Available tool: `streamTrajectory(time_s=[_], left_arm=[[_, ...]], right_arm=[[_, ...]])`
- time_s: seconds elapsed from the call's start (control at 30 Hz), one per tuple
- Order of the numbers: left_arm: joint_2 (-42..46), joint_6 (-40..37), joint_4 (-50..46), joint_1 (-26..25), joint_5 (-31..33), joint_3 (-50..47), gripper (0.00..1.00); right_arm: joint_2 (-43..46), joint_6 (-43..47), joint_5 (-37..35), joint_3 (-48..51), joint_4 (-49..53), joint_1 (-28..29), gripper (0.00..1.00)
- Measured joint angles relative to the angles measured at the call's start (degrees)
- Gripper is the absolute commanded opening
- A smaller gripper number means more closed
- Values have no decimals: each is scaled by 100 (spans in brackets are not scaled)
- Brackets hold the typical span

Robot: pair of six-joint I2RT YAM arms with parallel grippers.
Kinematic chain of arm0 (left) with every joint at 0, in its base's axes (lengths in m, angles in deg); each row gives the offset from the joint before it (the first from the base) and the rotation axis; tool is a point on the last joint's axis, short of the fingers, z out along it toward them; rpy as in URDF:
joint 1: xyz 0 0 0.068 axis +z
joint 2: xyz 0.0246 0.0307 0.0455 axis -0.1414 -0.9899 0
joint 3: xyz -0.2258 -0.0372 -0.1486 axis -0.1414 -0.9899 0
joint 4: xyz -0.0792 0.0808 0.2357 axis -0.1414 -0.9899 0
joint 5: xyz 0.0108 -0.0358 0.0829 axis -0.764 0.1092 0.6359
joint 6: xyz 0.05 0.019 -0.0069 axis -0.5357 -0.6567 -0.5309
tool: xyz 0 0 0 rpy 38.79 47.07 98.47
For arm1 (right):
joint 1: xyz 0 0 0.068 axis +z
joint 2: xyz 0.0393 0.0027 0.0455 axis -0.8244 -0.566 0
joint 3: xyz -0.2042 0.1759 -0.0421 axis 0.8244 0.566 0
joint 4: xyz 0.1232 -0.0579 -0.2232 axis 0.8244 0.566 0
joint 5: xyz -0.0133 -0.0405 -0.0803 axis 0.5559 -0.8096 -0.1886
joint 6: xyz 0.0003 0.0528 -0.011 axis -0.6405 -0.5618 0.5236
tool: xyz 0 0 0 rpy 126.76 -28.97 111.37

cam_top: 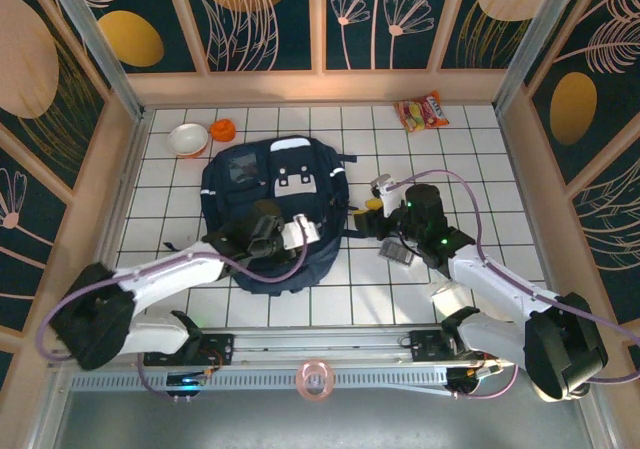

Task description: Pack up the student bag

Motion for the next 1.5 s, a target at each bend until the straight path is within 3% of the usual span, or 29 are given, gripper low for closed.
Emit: streamTrajectory(time_s=[0.13,0.33,0.73,0.97,1.07,1.2,1.5], left_arm=[[1051,216,26,214,-227,-291,0],[1812,275,22,374,-461,-542,0],[1947,13,-87,396,-568,-710,0],[1952,-114,-129,396,-588,-708,0],[1952,-136,-129,402,-638,-704,0],[1952,-138,-129,404,-671,-704,0],[1906,-138,-127,404,-616,-684,0]], right_arm=[[-98,595,83,-2,-225,-7,52],[-898,1770,393,-326,-310,-87,62],[-2999,4391,1244,-1989,743,-129,64],[-3580,5285,1705,-2533,1419,-129,62],[-3762,5453,1856,-2804,1644,-129,58],[-4151,5663,2035,-3300,2208,-131,41],[-4275,5488,2083,-3641,3025,-221,16]])
